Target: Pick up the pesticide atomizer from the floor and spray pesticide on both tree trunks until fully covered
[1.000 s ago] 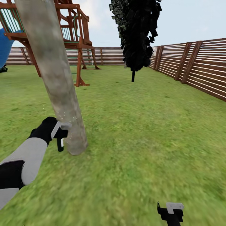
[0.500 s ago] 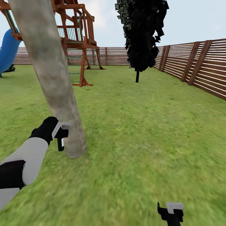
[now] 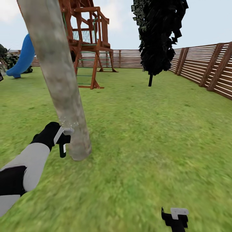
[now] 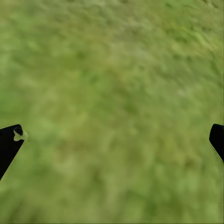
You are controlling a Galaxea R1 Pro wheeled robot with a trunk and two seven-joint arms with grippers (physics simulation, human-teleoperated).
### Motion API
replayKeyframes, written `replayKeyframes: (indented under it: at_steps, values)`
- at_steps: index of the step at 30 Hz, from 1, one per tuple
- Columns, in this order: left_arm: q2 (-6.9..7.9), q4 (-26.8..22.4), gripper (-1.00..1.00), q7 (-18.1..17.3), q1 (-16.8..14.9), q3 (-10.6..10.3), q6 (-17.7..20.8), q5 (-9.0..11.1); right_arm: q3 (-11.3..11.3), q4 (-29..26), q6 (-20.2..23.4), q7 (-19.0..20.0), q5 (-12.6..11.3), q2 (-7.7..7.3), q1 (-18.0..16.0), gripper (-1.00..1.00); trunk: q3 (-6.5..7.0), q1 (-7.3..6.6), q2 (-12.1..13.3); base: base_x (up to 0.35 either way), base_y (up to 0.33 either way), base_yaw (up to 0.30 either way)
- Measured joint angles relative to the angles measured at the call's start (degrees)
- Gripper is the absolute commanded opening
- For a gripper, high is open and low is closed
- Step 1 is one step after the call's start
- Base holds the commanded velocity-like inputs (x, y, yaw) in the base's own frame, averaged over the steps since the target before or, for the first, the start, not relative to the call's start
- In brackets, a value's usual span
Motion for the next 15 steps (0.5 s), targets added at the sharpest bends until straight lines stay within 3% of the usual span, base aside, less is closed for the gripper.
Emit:
replayKeyframes:
  at_steps: [5,9,15]
  values:
    - [0.01,0.26,-1.00,0.20,0.50,0.06,-0.20,0.22,0.00,0.00,0.00,0.01,0.00,0.01,0.00,1.00,0.01,0.00,0.00,0.248,-0.181,0.006]
    - [0.06,0.25,-1.00,0.19,4.41,0.15,-0.43,0.14,0.00,0.05,0.00,0.01,0.02,0.01,0.01,1.00,0.01,0.02,0.00,0.142,-0.073,0.029]
    - [0.07,-0.38,-1.00,0.32,9.00,0.20,-1.66,0.39,-0.01,0.10,0.00,0.02,0.04,0.01,0.01,1.00,0.01,0.03,0.00,0.008,-0.004,0.246]
